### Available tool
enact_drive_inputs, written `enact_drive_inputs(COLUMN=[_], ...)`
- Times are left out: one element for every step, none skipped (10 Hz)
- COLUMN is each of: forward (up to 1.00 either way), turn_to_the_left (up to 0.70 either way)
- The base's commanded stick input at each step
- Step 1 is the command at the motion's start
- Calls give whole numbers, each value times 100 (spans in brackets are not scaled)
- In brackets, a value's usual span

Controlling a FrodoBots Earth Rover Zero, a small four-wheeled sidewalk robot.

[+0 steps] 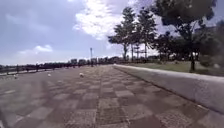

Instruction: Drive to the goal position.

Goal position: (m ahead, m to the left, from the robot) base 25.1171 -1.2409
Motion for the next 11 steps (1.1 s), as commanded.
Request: enact_drive_inputs(forward=[45, 45, 45, 45, 45, 45, 45, 45, 45, 45, 45], turn_to_the_left=[0, 0, 0, 0, 0, 0, 8, 26, 27, 27, 27])
